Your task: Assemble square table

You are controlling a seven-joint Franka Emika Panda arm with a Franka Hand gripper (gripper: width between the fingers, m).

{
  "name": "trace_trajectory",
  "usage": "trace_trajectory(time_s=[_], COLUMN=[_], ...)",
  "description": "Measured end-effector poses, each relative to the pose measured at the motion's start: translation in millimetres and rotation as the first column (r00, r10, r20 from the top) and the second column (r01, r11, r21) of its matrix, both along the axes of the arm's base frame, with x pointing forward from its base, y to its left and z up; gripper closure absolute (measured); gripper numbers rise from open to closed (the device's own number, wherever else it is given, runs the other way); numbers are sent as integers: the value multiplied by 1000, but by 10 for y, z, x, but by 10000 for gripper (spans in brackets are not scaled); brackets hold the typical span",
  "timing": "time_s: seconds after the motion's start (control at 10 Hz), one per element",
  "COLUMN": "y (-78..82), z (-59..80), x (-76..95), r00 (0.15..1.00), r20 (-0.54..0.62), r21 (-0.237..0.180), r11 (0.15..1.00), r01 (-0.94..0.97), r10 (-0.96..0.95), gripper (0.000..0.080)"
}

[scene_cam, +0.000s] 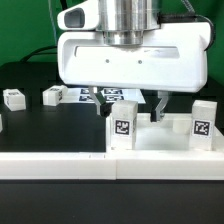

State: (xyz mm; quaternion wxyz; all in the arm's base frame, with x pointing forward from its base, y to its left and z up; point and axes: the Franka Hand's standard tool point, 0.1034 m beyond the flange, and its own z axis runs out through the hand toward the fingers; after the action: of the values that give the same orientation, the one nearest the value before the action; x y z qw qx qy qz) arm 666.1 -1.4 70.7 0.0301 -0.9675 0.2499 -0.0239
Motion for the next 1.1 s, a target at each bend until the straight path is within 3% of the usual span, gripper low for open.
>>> trace_trajectory(time_s=[0.1, 0.2, 0.3, 0.4, 0.8, 1.0, 1.1], y=[-2, -1, -11, -12, -21, -26, -18], z=[0, 0, -3, -3, 2, -7, -5], x=[0, 0, -6, -5, 0, 9, 25], r00=[1000, 999, 995, 983, 885, 728, 589], r20=[0, -2, -7, -11, -34, -62, -86], r21=[1, 3, 5, 10, 21, 25, 39], r11=[1000, 999, 995, 983, 885, 728, 588], r01=[8, 40, 103, 184, 465, 685, 808], r10=[-8, -40, -102, -184, -464, -682, -804], gripper=[248, 401, 401, 509, 509, 509, 509])
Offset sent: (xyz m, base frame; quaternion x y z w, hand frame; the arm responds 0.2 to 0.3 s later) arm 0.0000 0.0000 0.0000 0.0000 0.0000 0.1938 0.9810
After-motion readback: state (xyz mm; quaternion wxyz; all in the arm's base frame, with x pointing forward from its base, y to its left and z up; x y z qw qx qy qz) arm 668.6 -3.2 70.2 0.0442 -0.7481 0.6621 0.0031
